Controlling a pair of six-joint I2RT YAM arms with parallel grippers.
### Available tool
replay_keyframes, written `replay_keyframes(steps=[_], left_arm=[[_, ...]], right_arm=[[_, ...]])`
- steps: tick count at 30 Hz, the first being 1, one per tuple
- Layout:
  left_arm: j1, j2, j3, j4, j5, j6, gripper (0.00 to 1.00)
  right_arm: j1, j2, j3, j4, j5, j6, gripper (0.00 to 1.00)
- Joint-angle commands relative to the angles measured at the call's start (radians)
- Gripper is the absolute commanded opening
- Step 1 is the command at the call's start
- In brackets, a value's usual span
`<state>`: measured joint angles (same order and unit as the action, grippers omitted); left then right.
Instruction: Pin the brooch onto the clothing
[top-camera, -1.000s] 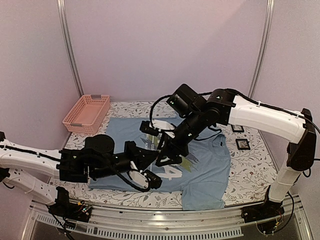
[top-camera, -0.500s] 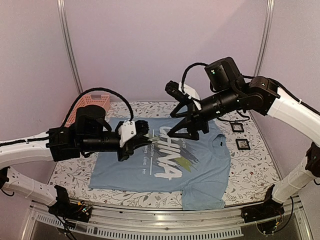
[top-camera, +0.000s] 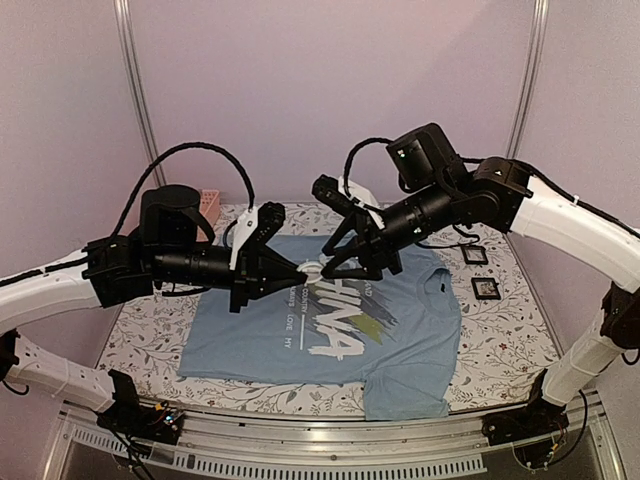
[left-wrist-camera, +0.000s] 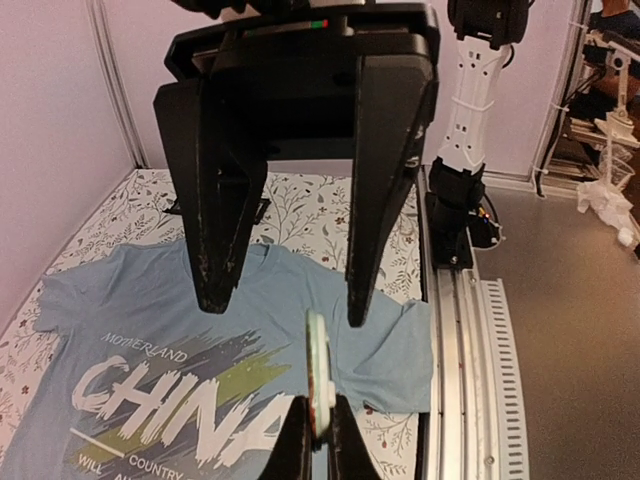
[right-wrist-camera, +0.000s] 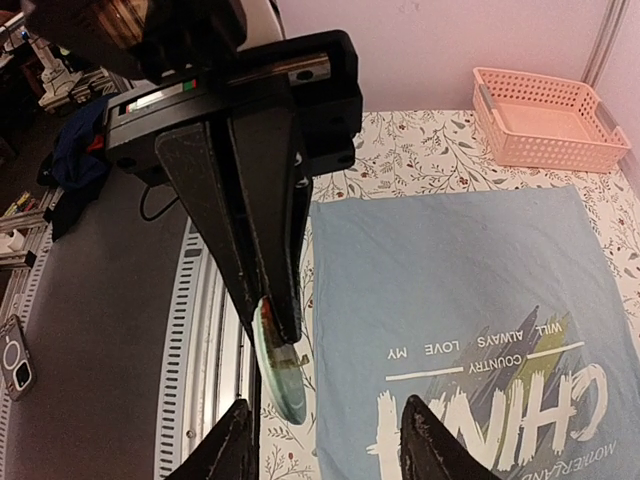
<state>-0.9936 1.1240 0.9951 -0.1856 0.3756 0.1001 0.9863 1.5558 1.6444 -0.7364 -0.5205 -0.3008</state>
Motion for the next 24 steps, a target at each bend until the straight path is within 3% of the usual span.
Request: replay_keyframes(steps=[1,3,8,15,24], left_arm=[[0.016,-0.004,0.017,0.01,0.02,-0.045,0.0],[0.016,0.002,0.025,-0.001,0.016,-0.045,0.0],[0.017,0.005,0.024,-0.012,-0.005,-0.037,0.0],[0.017,0.008,0.049,-0.05,-0.029,-0.017,0.0],[0.017,0.003,0.042,-0.046,-0.026,-0.012,0.0]], right_arm=[[0.001,-0.013,-0.012,0.029,-0.05,-0.006,0.52],[0.0,-0.026,-0.024,0.048,-0.047,0.002,0.57],[0.0,-0.045,-0.02,0.078,-0.055,0.024,0.55],[0.0,-0.027,0.016,0.055,-0.027,0.026,0.35],[0.016,0.039,0.061,0.023,-0.063,0.011,0.28]])
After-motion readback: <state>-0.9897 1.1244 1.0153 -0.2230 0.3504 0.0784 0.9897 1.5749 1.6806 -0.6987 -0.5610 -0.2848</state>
